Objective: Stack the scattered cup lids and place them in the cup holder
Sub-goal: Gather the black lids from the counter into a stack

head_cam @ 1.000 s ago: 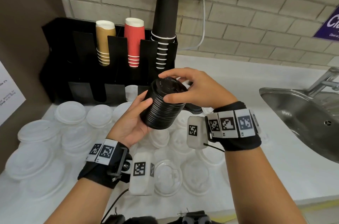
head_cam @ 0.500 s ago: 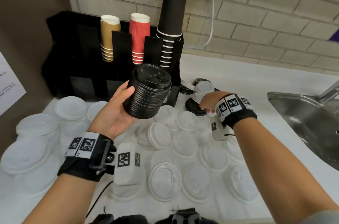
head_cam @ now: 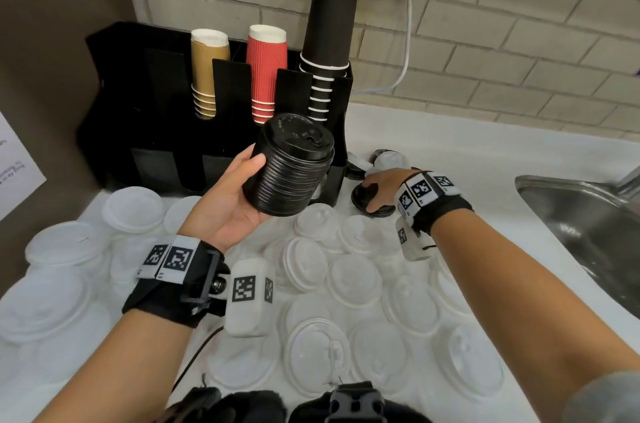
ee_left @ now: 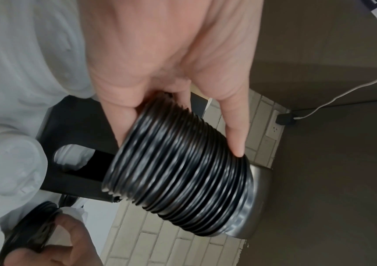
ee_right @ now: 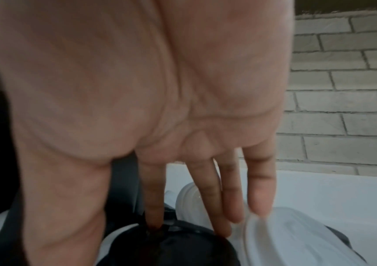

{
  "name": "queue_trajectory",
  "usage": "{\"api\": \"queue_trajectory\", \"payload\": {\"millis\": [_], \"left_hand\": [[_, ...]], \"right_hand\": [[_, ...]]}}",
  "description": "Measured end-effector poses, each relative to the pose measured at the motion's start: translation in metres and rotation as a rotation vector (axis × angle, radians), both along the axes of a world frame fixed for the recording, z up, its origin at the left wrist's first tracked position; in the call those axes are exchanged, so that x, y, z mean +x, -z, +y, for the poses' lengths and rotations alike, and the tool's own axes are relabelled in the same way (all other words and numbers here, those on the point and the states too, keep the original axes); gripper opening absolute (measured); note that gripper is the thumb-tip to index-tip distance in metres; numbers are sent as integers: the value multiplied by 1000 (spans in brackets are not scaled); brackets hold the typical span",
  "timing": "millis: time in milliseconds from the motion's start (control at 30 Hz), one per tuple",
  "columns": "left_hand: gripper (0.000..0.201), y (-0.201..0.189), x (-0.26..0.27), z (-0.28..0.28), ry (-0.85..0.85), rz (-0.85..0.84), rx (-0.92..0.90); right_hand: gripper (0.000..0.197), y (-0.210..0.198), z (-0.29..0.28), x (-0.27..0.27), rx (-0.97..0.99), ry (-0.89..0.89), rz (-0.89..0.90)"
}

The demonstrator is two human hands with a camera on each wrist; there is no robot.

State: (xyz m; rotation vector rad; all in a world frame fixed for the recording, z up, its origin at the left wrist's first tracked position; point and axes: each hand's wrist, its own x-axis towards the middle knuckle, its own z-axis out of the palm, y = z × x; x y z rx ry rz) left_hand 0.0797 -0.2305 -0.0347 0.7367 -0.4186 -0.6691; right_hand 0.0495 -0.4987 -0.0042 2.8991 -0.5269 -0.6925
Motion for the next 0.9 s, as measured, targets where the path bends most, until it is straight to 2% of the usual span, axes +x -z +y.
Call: {"api": "queue_trajectory", "payload": {"millis": [133, 233, 333, 433, 533, 633, 700, 767, 900], "left_hand": [[30, 1, 2, -3, 22, -8, -22], [49, 3, 4, -2, 46, 24, -35], [54, 4, 6, -1, 42, 48, -37], [51, 5, 7, 0, 36, 38, -29], [50, 5, 6, -1, 39, 27, -31], [62, 4, 1, -4, 37, 34, -10], [72, 3, -2, -7, 1, 55, 53], [76, 5, -3, -9, -34, 75, 78], [55, 7, -7, -9, -25, 43, 80]], "right_hand": [[65, 13, 0, 8, 2, 48, -67], [57, 18, 1, 11, 37, 36, -74], [55, 5, 3, 5, 107, 77, -145], [49, -25, 2, -7, 308, 135, -255], [39, -51, 14, -29, 656, 143, -474], [28, -62, 43, -54, 976, 89, -766], [26, -63, 66, -64, 1121, 26, -904], [29, -62, 84, -68, 1151, -43, -1020], [30, -58, 103, -67, 1053, -99, -1108]]}}
